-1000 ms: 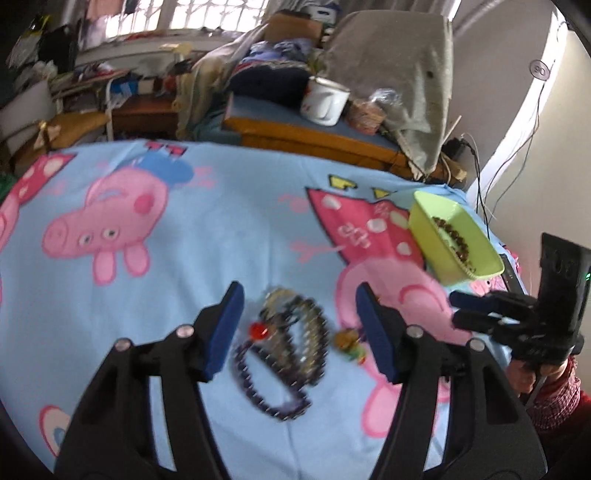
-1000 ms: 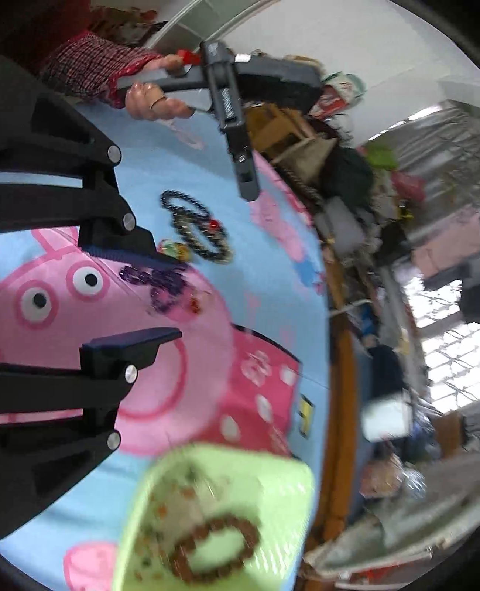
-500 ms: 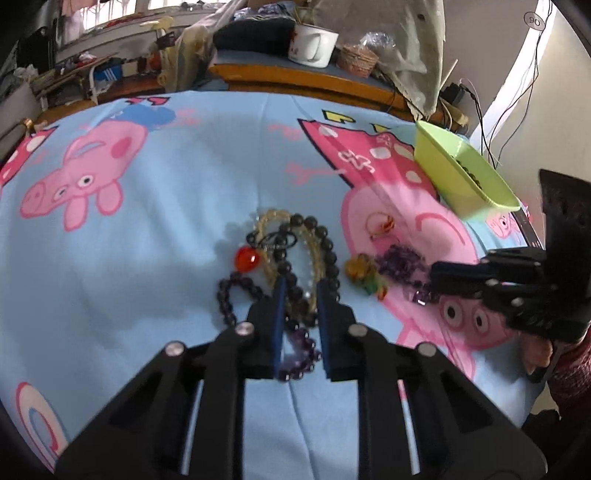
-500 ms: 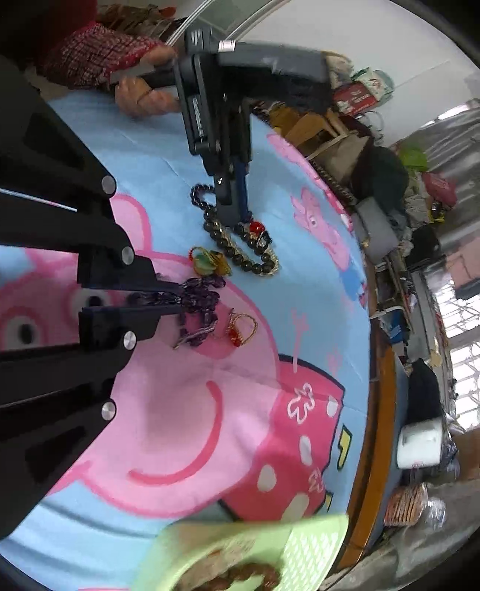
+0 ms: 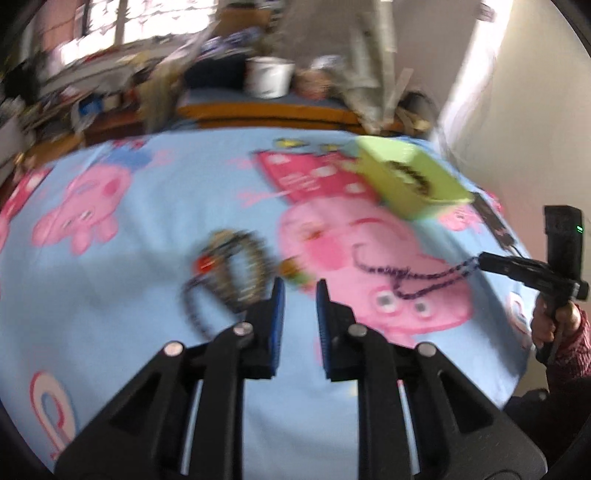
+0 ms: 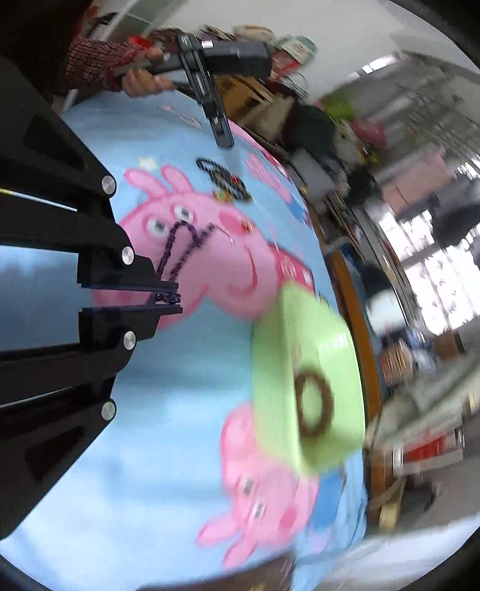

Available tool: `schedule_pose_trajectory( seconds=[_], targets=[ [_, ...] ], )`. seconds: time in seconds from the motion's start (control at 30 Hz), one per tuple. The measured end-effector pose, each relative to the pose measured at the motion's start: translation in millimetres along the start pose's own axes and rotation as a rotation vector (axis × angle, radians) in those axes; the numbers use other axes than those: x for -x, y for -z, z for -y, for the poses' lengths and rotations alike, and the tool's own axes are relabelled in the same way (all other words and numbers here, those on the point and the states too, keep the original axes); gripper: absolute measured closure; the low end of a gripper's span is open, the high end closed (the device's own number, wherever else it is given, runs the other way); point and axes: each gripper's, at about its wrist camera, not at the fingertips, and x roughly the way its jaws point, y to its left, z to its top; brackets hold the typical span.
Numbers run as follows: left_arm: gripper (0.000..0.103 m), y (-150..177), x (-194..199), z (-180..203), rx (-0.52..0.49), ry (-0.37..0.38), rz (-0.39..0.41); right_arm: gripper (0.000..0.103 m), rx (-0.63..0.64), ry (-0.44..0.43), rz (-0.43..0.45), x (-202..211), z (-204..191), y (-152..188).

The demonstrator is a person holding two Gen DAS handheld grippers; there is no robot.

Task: Organize jewelry
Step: 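Grasp the dark purple bead necklace with the right tool and lift, then grasp the hanging purple necklace with the left tool while the right tool holds it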

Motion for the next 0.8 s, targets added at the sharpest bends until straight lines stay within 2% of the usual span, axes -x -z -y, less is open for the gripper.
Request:
schedule_pose_trajectory(
  seconds=[0.03, 0.07, 0.1, 0.13, 0.2, 0.27, 0.3, 0.33, 0.37, 0.43, 0.53, 0.67, 0.73, 0.8],
  targets=[
    [0.074, -3.1, -2.7, 11.6, -0.027, 0.019, 0.000, 0.103, -0.017, 0.016, 0.012, 8.1, 8.1, 3.8],
    [0.057, -7.4, -8.1, 28.3, -0.068, 0.041, 0.003, 0.103, -0.031, 0.031, 0.023, 14.6, 13.8, 6.6],
    [0.047, -10.0, -12.6, 40.8, -0.100, 0.055, 0.007, 0.103, -0.050, 0.054, 0.041, 22.6, 22.5, 10.3],
    [0.044, -12.3, -19.1, 56.2, -0.144, 0.077, 0.007, 0.103, -0.067, 0.071, 0.057, 29.2, 29.9, 13.6],
    [0.029, -14.2, -31.3, 81.2, -0.212, 0.101, -0.008, 0.103, -0.108, 0.074, 0.090, 40.2, 43.6, 20.4],
    [0.026, -13.9, -48.5, 111.0, -0.301, 0.121, -0.028, 0.103, -0.122, 0.065, 0.093, 46.2, 51.4, 26.0],
    [0.026, -13.0, -54.9, 119.2, -0.325, 0.125, -0.036, 0.103, -0.111, 0.071, 0.090, 47.4, 51.1, 27.3],
    [0.026, -12.0, -64.3, 127.8, -0.348, 0.125, -0.053, 0.076, -0.089, 0.088, 0.088, 48.3, 49.9, 28.6],
    [0.026, -11.0, -76.5, 135.7, -0.367, 0.122, -0.085, 0.056, -0.058, 0.111, 0.090, 48.7, 46.6, 30.4],
    [0.026, -9.5, -92.4, 145.3, -0.393, 0.123, -0.125, 0.055, 0.007, 0.120, 0.095, 49.4, 42.1, 33.0],
    [0.026, -6.5, -113.0, 160.4, -0.446, 0.110, -0.169, 0.055, 0.123, 0.143, 0.054, 41.7, 32.0, 33.0],
    [0.029, -1.2, -125.1, 167.1, -0.458, 0.113, -0.215, 0.055, 0.221, 0.200, -0.013, 20.7, 30.6, 30.8],
    [0.042, 0.1, -123.4, 170.0, -0.457, 0.122, -0.200, 0.055, 0.238, 0.211, -0.046, 10.5, 32.2, 29.6],
    [0.072, -0.5, -121.2, 171.0, -0.437, 0.148, -0.201, 0.064, 0.252, 0.212, -0.063, 0.1, 31.7, 27.6]
  ],
)
